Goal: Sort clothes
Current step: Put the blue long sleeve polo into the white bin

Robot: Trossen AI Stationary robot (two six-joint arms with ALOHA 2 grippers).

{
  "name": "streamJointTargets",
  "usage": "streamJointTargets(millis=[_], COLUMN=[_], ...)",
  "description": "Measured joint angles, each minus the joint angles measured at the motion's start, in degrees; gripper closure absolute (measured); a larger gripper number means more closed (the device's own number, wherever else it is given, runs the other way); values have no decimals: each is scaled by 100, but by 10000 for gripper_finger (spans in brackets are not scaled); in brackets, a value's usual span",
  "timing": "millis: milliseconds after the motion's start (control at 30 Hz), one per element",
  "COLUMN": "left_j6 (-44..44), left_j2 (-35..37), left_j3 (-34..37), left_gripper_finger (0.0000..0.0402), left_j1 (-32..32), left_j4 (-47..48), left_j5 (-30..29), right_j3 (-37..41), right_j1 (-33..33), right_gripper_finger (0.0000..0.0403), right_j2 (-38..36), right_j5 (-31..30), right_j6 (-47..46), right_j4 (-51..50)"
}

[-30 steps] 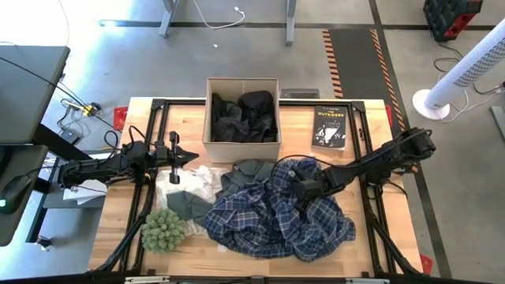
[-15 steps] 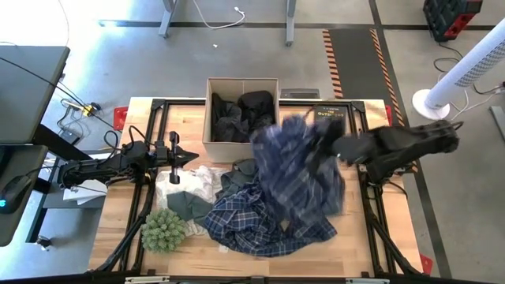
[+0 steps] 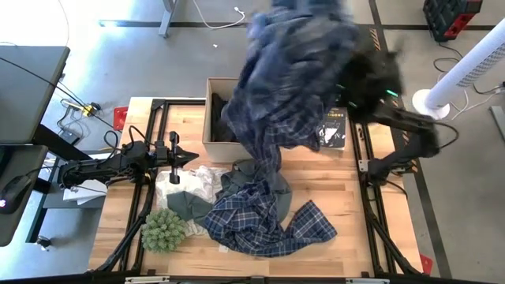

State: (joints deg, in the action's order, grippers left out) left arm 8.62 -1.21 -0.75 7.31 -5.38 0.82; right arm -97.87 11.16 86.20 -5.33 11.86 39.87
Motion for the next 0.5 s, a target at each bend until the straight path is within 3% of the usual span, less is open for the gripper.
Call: streamJointTargets(millis=[67,267,500], left_j6=[-1,-1,-2], left_j2=[0,0,0], left_j3=[0,0,0], left_gripper_finger=[400,400,400], left_j1=[0,-1,0], left_j4=[0,0,0], left_j5=[0,0,0], right_j3=[-453,-1394,-1378], right_j1=[398,1106,1275], right_gripper_finger=[397,394,393], right_j2=[562,1950,2660], right_j5=[287,305,315], right_j6=[-361,-864,-1014], right_j4=[-857,-3943,-6827])
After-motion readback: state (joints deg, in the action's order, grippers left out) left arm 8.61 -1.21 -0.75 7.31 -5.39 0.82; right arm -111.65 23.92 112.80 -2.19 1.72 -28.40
